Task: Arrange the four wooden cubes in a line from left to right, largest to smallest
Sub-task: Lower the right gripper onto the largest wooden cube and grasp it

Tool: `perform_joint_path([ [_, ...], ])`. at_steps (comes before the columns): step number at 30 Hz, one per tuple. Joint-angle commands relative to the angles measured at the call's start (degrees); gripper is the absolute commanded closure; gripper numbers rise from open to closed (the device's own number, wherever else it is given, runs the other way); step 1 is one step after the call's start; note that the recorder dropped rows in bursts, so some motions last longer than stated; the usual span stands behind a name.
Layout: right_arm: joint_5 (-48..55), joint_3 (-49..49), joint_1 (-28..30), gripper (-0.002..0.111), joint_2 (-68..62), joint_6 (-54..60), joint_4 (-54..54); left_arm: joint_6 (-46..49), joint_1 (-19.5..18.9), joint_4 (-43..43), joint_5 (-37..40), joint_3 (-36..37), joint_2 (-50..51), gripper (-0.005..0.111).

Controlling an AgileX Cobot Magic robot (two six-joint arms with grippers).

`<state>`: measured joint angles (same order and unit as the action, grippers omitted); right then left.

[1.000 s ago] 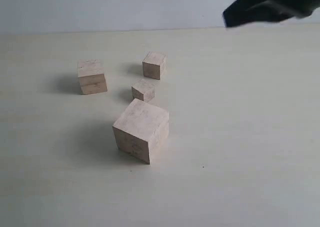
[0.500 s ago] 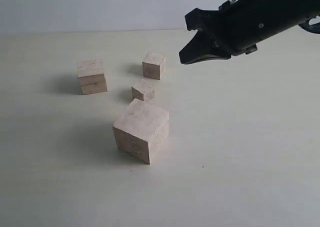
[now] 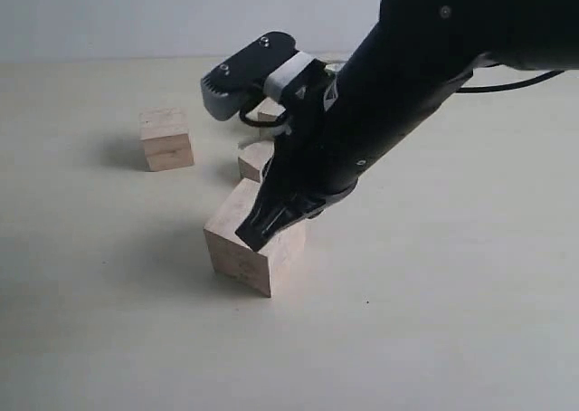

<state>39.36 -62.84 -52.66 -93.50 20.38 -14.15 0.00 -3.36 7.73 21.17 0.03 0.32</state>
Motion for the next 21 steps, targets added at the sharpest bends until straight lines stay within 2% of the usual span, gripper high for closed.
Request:
perform_joint_path([
  [1,-1.94,-0.29,-0.94,0.068,0.20,-1.32,2.97,0.00,0.30,0.04,-0.10,-0.03,-0.32,0.107],
  [5,-4.56,-0.29,-0.94,0.003,-0.55,-0.91,4.29,0.00,0.30,0.04,-0.10,-0.03,-0.32,0.107],
  [11,-9.34,-0.29,-0.94,0.004,-2.28,-5.60,5.15,0.00,0.30,0.04,-0.10,-0.03,-0.32,0.107],
  [21,-13.13,-0.29,-0.94,0.004,-7.95,-5.39,5.78,0.00,0.30,0.04,-0.10,-0.03,-0.32,0.107],
])
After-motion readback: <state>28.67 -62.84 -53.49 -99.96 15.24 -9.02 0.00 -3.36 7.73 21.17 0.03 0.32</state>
